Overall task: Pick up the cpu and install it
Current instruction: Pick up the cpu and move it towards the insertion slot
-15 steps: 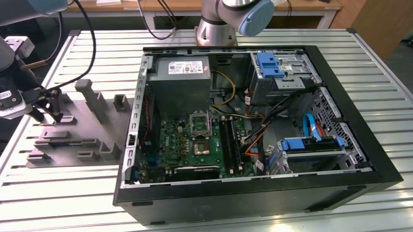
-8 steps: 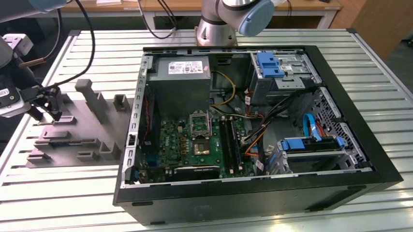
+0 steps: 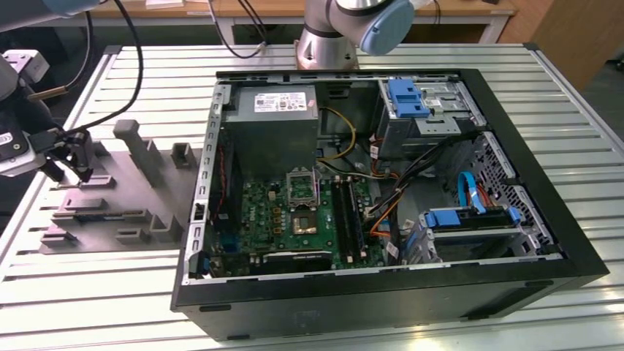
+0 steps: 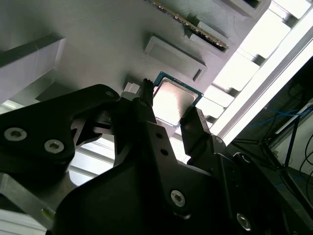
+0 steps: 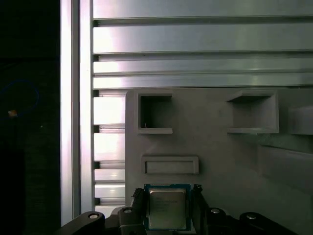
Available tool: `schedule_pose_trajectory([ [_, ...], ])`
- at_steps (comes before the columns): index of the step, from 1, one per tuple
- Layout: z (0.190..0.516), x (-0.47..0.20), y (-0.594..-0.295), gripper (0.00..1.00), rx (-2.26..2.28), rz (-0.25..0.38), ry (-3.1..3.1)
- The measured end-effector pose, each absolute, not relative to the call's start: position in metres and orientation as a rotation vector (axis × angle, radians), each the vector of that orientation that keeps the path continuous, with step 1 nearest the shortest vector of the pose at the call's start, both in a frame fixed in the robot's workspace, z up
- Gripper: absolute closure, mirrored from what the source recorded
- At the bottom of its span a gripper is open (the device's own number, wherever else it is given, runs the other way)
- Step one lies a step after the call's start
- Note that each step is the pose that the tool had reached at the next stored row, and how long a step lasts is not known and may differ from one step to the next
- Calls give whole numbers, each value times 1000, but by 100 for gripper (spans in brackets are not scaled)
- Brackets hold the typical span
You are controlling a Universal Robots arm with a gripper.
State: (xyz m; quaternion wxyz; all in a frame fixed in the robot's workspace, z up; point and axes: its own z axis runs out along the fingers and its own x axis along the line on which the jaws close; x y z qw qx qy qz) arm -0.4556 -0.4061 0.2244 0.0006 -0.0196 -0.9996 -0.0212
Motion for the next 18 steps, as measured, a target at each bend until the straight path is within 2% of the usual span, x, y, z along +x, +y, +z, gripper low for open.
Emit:
schedule_pose_trajectory([
  [18,230,-456,-406,53,-62,-67,-3139],
])
